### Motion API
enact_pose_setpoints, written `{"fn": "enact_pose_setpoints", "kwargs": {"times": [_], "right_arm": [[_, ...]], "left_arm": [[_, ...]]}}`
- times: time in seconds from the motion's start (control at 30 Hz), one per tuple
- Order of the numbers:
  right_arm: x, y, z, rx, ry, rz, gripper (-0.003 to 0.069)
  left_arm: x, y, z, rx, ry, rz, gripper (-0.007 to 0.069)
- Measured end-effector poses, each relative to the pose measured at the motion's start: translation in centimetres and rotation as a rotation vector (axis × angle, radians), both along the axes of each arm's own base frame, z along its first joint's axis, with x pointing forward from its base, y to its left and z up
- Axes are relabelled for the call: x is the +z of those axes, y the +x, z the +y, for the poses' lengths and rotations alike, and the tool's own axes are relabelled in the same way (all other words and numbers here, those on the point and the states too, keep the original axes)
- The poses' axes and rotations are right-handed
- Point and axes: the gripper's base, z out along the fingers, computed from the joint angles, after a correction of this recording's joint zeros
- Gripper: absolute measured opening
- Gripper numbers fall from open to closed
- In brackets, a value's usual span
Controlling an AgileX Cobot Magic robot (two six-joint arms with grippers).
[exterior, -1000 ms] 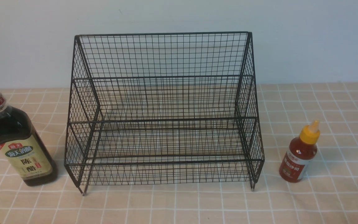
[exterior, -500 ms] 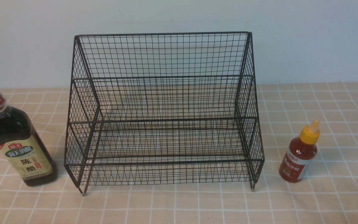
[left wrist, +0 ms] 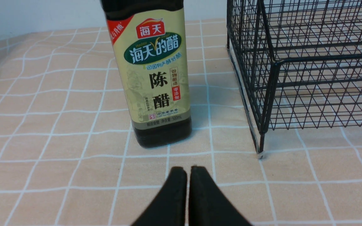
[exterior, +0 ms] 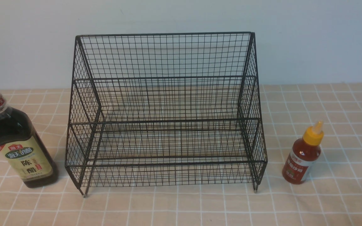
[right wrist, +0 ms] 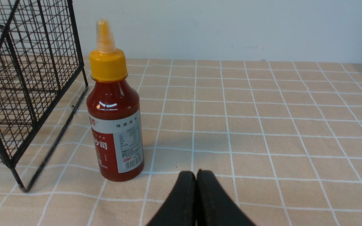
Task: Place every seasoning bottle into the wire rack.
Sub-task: Use the left arm to grab the condiment bottle closest to it
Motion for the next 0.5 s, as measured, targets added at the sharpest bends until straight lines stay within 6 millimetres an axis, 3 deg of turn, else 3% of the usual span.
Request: {"fn": "enact_pose_setpoints", "kwargs": {"times": [0.17,0.33,0.5], "right_arm": [[0.0,0.0,0.0,0.000,0.000,0.000,-0.0012],[0.0,0.0,0.0,0.000,0.000,0.000,-0.0012],[0.0,0.0,0.0,0.000,0.000,0.000,-0.0012]], "left_arm": [[0.4,0.1,0.0,0.005,0.001,-0.048,-0.0003],[3.0,0.4,-0.2,0.011,-0.260,-0.331,-0.0003],[5.4,0.0,-0.1,-0.004,-0.313,-0.605,-0.0003]]}}
